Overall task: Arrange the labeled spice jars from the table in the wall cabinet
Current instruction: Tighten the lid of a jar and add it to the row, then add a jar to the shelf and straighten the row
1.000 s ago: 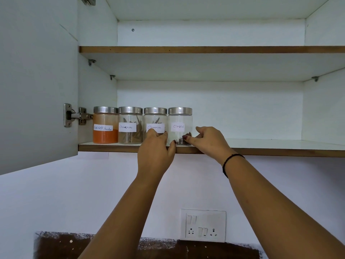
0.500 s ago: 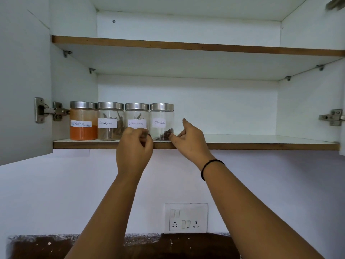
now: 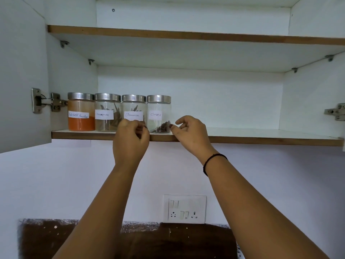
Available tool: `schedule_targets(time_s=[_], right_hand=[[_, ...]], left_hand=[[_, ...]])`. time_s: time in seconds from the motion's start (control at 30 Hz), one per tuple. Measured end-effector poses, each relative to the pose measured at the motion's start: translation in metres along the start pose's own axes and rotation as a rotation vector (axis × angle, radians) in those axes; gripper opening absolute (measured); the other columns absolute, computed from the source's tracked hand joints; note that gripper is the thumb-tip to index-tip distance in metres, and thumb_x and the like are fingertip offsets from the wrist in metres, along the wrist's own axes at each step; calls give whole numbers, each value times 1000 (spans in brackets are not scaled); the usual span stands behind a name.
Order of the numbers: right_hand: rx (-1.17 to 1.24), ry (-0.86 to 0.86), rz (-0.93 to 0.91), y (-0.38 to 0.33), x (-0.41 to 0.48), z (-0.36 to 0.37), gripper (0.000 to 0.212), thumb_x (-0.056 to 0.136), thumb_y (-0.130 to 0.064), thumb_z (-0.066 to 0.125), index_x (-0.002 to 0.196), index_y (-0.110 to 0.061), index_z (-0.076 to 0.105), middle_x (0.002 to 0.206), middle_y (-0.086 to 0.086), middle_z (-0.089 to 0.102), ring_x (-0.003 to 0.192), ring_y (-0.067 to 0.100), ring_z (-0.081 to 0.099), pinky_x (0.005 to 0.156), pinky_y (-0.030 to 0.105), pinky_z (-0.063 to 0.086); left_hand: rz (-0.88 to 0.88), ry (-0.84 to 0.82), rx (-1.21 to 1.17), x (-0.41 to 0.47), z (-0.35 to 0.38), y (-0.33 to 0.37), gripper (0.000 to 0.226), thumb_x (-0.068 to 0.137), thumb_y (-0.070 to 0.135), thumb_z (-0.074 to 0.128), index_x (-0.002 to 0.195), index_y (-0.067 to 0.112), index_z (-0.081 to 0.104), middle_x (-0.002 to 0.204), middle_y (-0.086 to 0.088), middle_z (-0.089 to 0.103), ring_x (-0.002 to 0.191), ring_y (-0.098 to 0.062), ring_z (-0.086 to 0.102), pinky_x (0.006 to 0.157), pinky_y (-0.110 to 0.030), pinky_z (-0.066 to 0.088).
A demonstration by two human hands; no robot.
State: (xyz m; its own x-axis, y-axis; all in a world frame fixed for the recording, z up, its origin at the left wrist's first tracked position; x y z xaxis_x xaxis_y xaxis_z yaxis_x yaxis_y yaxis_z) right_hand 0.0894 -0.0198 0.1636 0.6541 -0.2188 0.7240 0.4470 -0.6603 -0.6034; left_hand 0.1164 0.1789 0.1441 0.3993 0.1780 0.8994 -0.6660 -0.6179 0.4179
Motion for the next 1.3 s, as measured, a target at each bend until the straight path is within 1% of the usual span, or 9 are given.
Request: schedule_targets(time_s=[0.13, 0.2, 0.3, 0.4, 0.5, 0.7, 0.93, 1.13, 1.3], right_hand=[[33, -21, -12, -2, -4, -3, 25, 87, -30, 71, 103, -12, 66, 78, -4, 60, 75, 13, 61, 64, 16, 47], [41, -77, -1, -6, -5, -7, 22, 86, -28, 72, 99, -11, 69, 83, 2, 65, 78, 17, 66, 72, 25, 55], [266, -178, 19, -10, -21, -29, 14, 89, -18, 70, 98, -8, 72, 97, 10, 72, 79, 22, 74, 73, 31, 60], [274, -98, -113, -12, -52, -68, 11, 89, -22, 70, 92, -12, 74, 92, 7, 74, 83, 28, 73, 79, 39, 60], [368, -106, -136, -3, -90, -86, 13, 92, -17, 68, 88, -6, 73, 84, 12, 74, 81, 28, 72, 77, 42, 60], [406, -98, -136, 24, -147, -94, 19, 92, -18, 67, 79, -6, 74, 74, 7, 72, 73, 28, 70, 70, 51, 58], [440, -102, -12, 75, -207, -94, 19, 92, -15, 66, 80, -3, 73, 73, 7, 70, 69, 29, 66, 66, 52, 56], [467, -89, 61, 115, -255, -102, 23, 90, -20, 64, 79, -1, 71, 70, 16, 67, 59, 48, 59, 51, 63, 48], [452, -119, 114, 138, -290, -108, 23, 92, -17, 61, 82, 1, 70, 70, 15, 67, 61, 40, 62, 51, 58, 49]], left_hand=[[6, -39, -20, 2, -3, 4, 11, 88, 19, 63, 87, 12, 71, 91, -5, 62, 77, -13, 58, 68, -25, 50], [-104, -74, -118, 7, -5, 0, 11, 86, 20, 64, 80, 15, 71, 82, -4, 65, 75, -19, 62, 73, -36, 56], [-290, -123, -313, 12, -14, 1, 11, 86, 20, 64, 79, 14, 70, 81, -11, 70, 85, -29, 68, 84, -46, 58], [-298, -156, -417, -6, -29, 20, 18, 92, 17, 61, 82, 4, 69, 84, -19, 67, 77, -22, 65, 75, -32, 58], [-305, -227, -509, -50, -28, 43, 24, 97, 13, 55, 76, 8, 67, 71, -4, 63, 68, -12, 61, 68, -20, 56], [-325, -391, -583, -134, 1, 79, 27, 100, 20, 55, 80, 8, 68, 74, 0, 68, 77, -19, 66, 84, -39, 57], [-398, -480, -648, -201, 17, 98, 28, 102, 17, 52, 81, 7, 68, 75, 4, 68, 79, -20, 65, 87, -41, 56], [-519, -561, -726, -266, 34, 96, 28, 101, 13, 51, 79, 7, 66, 72, 4, 65, 75, -14, 61, 77, -30, 53], [-525, -697, -764, -316, 51, 95, 26, 100, 17, 53, 81, 7, 68, 79, -9, 66, 79, -20, 61, 77, -31, 49]])
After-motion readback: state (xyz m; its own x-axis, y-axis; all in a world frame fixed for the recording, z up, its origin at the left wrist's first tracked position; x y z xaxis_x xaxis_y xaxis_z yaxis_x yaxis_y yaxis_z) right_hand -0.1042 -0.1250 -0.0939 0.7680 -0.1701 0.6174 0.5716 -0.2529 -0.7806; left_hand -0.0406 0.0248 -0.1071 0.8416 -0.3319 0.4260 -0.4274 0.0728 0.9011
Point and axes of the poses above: each hand's wrist, its own x-axis towards the middle knuckle, its own z-axis out of the palm, y = z × x, the point moved 7 cm from there along x, towards the middle knuckle
